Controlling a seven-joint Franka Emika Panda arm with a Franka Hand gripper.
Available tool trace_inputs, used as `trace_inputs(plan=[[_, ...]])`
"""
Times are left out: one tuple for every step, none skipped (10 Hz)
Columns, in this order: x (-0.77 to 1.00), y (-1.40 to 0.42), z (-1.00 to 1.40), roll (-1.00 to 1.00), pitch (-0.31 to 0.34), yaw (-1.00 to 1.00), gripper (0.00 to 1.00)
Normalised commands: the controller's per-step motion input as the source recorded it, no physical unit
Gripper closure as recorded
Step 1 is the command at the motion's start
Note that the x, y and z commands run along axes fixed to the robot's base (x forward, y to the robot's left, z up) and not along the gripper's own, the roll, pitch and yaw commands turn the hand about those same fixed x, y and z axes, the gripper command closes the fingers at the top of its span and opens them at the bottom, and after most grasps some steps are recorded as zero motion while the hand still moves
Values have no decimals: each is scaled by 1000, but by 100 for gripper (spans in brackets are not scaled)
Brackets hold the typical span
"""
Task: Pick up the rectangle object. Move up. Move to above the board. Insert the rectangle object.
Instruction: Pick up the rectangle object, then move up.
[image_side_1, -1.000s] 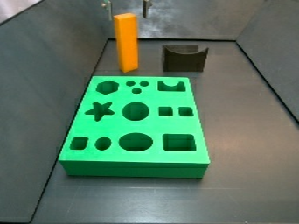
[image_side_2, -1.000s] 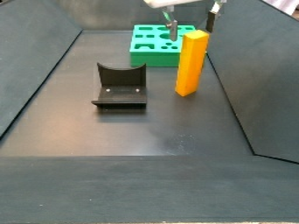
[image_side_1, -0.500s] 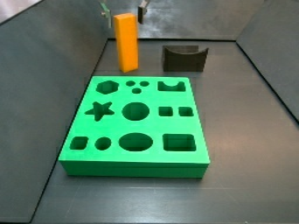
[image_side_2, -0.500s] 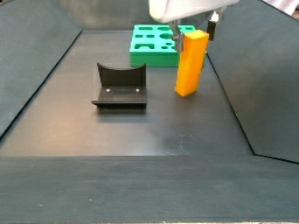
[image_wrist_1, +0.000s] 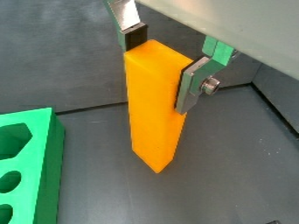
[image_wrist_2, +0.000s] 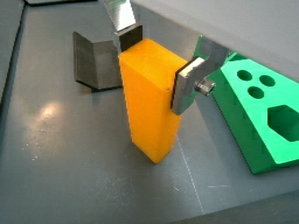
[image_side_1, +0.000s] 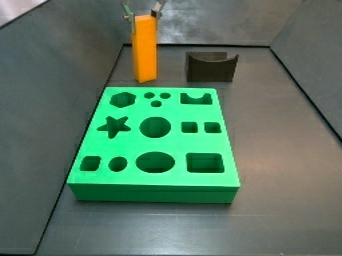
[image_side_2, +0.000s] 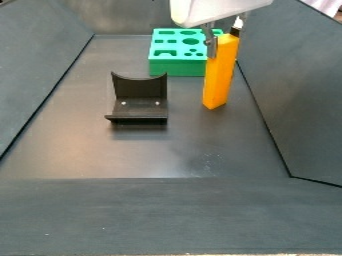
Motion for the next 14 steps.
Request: trace_inputs(plan=[[0,0,0,0,0,0,100],[0,0,0,0,0,0,100],[0,0,0,0,0,0,100],[0,0,0,0,0,0,100],[0,0,0,0,0,0,100],[0,0,0,0,0,0,100],[0,0,0,0,0,0,100],[0,0,0,0,0,0,100],[0,0,0,0,0,0,100],[0,0,0,0,0,0,100],[0,0,0,0,0,0,100],[0,0,833,0,0,0,100],[35,-32,775,3,-7,26,100],[31,-27,658,7,11,26,100]])
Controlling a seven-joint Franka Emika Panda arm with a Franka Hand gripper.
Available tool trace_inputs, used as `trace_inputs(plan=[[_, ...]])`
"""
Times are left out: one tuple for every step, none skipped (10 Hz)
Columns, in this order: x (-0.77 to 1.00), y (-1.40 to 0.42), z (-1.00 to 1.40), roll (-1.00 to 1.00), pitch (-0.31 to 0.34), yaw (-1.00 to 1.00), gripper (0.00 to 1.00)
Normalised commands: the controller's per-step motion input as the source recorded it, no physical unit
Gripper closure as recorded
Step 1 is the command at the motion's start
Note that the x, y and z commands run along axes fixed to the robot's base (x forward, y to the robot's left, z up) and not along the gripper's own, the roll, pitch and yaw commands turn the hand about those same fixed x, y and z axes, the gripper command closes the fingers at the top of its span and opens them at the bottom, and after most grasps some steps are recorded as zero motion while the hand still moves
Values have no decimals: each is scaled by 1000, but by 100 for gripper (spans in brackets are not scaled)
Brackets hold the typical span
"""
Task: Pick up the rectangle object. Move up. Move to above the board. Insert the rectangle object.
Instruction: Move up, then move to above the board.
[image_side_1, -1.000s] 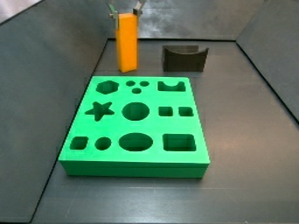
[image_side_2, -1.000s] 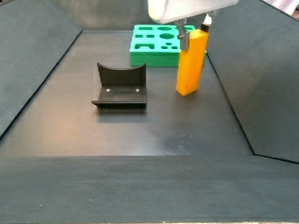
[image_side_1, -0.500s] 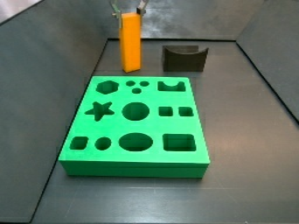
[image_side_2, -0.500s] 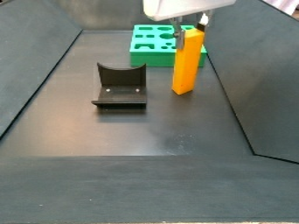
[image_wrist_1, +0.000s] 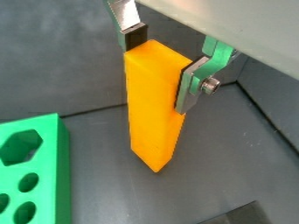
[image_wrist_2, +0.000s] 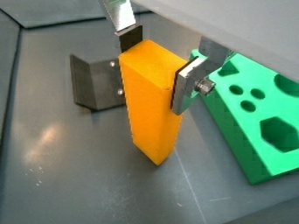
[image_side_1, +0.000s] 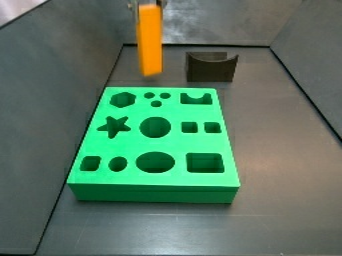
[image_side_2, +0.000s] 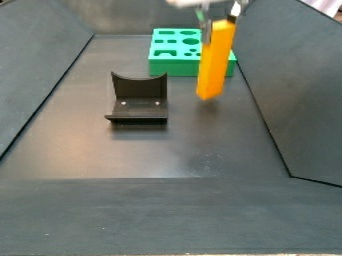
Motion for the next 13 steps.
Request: trace_inputs(plan=[[25,-20,454,13,41,24,100],[23,-15,292,17,59,21,100],[-445,-231,988,-15,-145,81,100],[-436,-229,913,-12,-148,80,100],[-333,-133,729,-3,-160,60,100],[-266,-81,628,-1,-137,48,100],[-111,-43,404,8,-64,33,100],[-45,-35,210,14,6,30,100],[358,-1000,339,43,134,-1000,100],[362,-1000,338,43,135,-1000,100],[377,-1000,347,40,182,-1000,100],[397,-1000,347,16,205,-1000,100],[404,-1000,344,16,258,-1000,100]])
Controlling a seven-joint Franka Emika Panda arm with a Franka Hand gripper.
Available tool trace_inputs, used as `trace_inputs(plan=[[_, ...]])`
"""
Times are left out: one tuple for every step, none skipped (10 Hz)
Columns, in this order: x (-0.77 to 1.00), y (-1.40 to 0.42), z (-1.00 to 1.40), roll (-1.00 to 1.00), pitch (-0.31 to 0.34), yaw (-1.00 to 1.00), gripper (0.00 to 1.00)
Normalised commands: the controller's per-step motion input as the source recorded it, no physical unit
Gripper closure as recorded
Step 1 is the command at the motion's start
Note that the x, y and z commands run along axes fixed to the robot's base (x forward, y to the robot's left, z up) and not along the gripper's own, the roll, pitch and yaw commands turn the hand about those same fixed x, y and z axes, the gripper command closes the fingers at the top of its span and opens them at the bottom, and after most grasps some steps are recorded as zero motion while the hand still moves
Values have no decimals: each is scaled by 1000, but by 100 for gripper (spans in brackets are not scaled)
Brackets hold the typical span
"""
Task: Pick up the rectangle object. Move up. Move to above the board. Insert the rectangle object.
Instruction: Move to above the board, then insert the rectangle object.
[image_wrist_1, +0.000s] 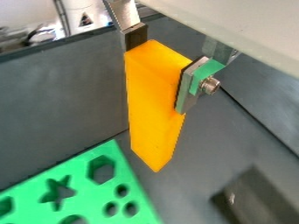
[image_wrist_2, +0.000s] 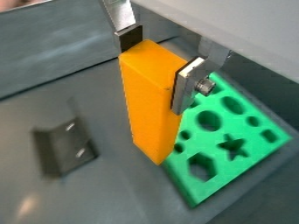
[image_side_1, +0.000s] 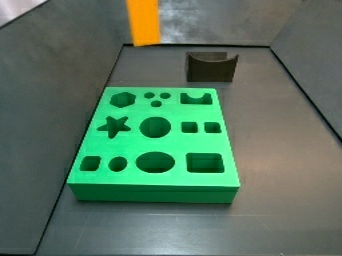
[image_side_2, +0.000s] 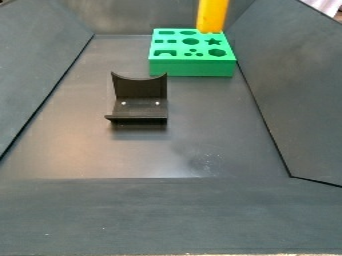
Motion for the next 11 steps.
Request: trace_inputs(plan=[[415,-1000,351,2,300,-1000,100],[433,-1000,355,-15,276,-675,100],[444,-1000,356,-24,251,-509,100],[473,-1000,364,-22,210,-260,100],[378,-764,282,-18,180,-144,100],[235,-417,158,-3,147,-43,100],[178,-292,111,3,122,-31,100],[0,0,-17,0,0,0,100],[329,-349,-17,24,0,-294,100],[526,-440,-174,109,-1,-417,100],[720,-426,-286,183,0,-183,100]])
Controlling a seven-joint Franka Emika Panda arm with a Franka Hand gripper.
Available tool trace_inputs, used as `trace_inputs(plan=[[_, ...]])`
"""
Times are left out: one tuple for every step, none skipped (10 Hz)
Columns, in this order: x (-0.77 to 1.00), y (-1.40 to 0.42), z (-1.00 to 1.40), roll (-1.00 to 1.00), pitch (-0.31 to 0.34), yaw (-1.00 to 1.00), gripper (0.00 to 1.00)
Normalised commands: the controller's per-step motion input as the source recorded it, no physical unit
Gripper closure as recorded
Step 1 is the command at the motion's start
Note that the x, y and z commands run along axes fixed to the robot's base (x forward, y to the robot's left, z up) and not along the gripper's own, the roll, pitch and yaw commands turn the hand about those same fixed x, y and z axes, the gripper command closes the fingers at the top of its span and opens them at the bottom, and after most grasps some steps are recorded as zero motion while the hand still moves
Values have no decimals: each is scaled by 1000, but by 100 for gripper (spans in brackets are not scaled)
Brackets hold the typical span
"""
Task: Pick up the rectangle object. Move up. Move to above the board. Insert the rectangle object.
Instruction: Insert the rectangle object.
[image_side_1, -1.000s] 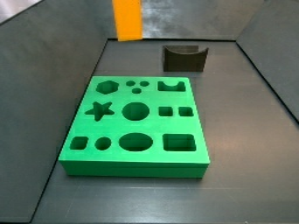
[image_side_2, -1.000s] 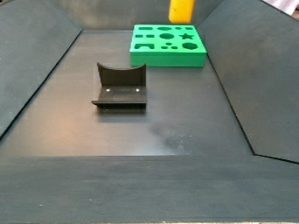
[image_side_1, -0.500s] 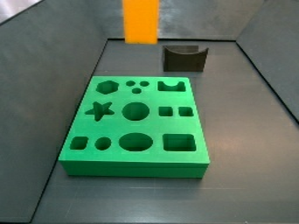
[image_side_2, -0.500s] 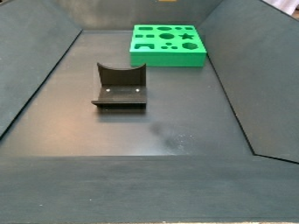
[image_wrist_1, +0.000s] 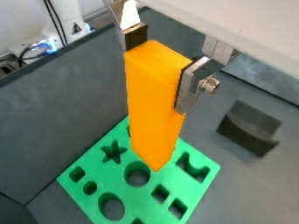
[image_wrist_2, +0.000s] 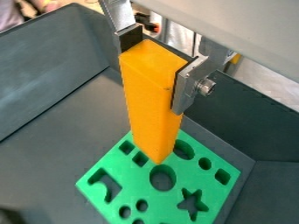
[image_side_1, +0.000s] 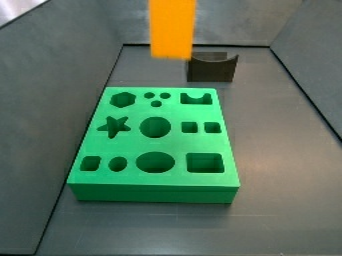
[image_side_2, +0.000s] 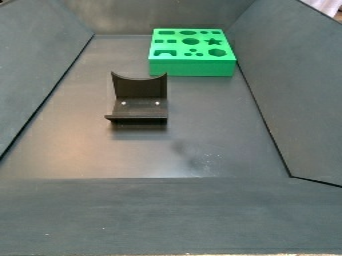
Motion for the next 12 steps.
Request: trace_inputs(plan=[[734,-434,-397,136,0,0,100],[771,-463,-463,94,0,83,100],[811,-531,-563,50,0,57,100],[866,-511,-683,49,0,71,100],[883,-500,-683,56,0,74,100],[889,-389,-657,36,0,89,100],[849,-246,-583,40,0,151,100],[297,-109,-77,20,0,246,100],[17,0,0,0,0,0,100],[89,0,-391,113,0,343,100],[51,-129,-529,190,-19,606,100],[0,-174,-409,171,-21,594,100]])
